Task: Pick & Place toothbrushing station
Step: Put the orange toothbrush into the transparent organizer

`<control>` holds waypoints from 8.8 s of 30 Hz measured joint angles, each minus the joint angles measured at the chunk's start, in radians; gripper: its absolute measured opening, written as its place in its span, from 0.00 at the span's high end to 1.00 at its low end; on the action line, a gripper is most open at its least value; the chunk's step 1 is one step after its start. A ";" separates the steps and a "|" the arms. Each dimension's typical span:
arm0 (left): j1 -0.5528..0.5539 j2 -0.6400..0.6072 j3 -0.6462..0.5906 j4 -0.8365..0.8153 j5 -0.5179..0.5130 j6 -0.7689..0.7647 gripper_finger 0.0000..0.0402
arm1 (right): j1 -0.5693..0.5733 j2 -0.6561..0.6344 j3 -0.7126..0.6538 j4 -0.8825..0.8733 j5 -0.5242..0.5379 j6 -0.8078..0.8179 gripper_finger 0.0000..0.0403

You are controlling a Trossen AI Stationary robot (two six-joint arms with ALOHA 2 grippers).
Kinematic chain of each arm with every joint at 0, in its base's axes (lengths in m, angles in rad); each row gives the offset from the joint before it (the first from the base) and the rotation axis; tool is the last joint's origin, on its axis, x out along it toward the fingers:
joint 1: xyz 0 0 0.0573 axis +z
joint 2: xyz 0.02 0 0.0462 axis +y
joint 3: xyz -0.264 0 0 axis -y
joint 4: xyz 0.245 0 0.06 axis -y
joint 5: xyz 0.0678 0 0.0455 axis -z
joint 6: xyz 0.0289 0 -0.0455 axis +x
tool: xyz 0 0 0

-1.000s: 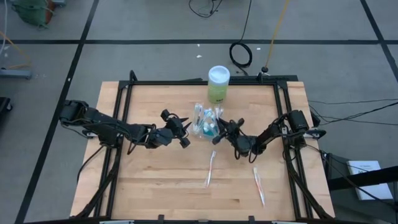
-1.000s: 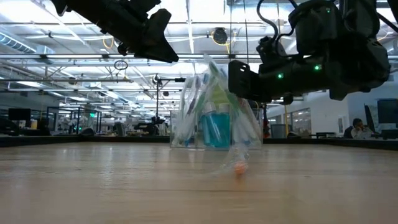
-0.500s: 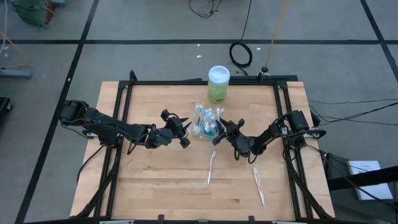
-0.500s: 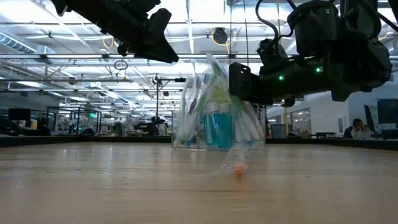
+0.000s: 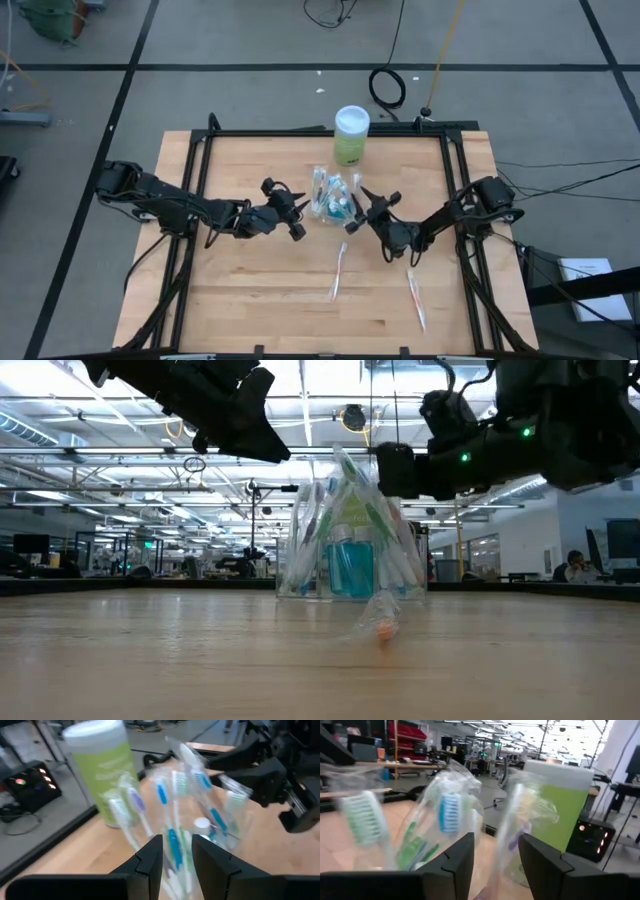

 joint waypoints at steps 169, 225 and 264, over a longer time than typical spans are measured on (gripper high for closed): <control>0.043 0.477 -0.167 1.075 -0.197 0.210 0.76 | 0.224 -0.595 0.000 -0.710 -0.033 0.165 0.65; 0.249 0.083 -0.171 0.471 0.070 0.035 0.50 | 0.422 -0.481 0.028 -1.767 -1.518 2.119 0.65; 0.238 0.083 -0.171 0.446 0.174 -0.001 0.50 | 0.223 -0.628 0.026 -1.206 -0.860 0.895 1.00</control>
